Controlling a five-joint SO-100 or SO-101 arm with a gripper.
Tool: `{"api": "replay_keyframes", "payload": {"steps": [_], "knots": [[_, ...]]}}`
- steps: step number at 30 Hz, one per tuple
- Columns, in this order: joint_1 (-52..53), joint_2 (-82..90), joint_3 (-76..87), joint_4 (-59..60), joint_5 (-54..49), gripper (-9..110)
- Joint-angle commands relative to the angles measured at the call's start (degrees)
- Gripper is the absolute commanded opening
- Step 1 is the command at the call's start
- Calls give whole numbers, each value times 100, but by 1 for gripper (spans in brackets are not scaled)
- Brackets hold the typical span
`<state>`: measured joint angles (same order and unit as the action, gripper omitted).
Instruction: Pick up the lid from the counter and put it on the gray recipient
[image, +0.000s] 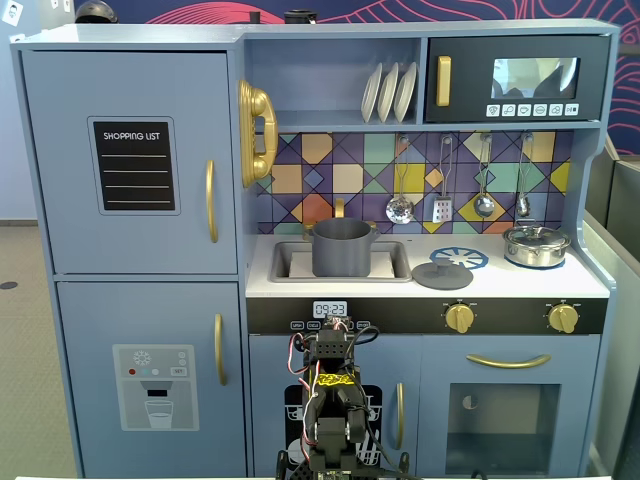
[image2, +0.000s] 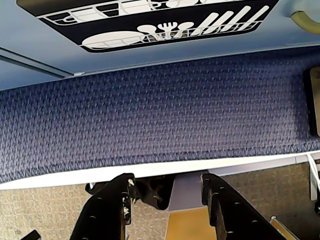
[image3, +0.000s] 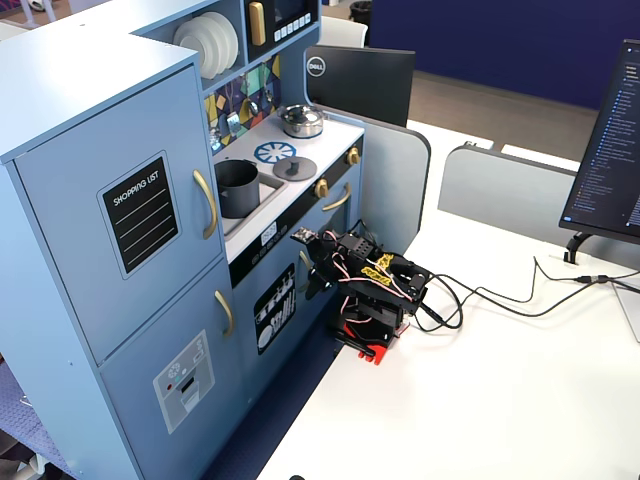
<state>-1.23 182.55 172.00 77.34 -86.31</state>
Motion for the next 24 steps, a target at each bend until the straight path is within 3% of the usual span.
{"api": "replay_keyframes", "payload": {"steps": [1, 15, 24], "knots": [[62, -44, 0, 993, 158, 0], [97, -44, -123, 712, 334, 0], [729, -1028, -2760, -176, -237, 0]]}}
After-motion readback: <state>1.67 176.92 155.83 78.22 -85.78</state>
